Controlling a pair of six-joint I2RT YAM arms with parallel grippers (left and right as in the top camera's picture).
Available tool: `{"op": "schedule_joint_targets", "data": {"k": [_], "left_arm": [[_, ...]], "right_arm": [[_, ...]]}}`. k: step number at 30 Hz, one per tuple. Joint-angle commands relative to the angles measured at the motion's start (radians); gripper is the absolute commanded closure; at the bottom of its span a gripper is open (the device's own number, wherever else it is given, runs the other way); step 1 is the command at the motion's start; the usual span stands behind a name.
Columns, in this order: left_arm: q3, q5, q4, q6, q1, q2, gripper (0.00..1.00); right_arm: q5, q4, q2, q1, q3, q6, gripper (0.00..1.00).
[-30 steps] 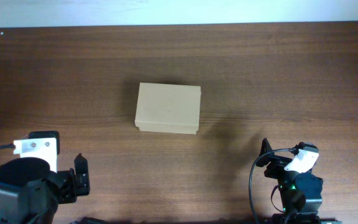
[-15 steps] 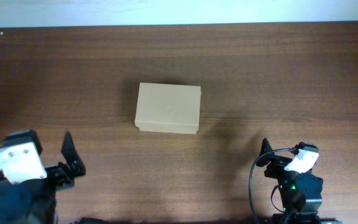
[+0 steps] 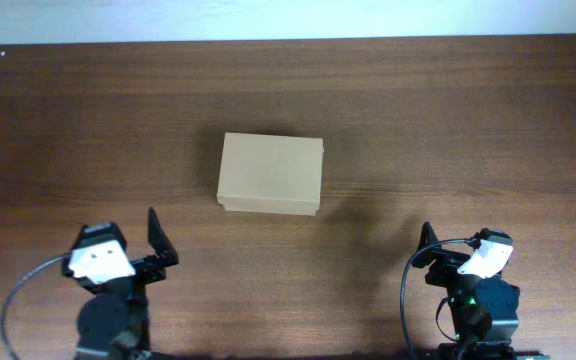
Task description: Pack container
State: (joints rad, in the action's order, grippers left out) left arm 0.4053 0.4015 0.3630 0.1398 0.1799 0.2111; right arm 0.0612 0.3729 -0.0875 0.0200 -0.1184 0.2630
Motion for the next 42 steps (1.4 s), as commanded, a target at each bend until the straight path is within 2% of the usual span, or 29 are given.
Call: {"op": "schedule_joint_targets", "data": {"k": [1, 6, 23, 42], "left_arm": [[-0.117, 0.005, -0.077, 0.002, -0.015, -0.084, 0.0], [-0.244, 0.003, -0.159, 0.002, -0.078, -0.207, 0.0], [-0.344, -0.001, -0.18, 0.002, -0.126, -0.206, 0.01], [-0.347, -0.001, -0.191, 0.002, -0.146, -0.205, 0.0]], "right_arm": [[-0.005, 0.0, 0.01, 0.009, 0.007, 0.008, 0.01], [-0.005, 0.0, 0.01, 0.009, 0.007, 0.008, 0.01], [-0.005, 0.0, 0.01, 0.009, 0.007, 0.008, 0.01], [-0.005, 0.0, 0.01, 0.009, 0.007, 0.008, 0.01]]}}
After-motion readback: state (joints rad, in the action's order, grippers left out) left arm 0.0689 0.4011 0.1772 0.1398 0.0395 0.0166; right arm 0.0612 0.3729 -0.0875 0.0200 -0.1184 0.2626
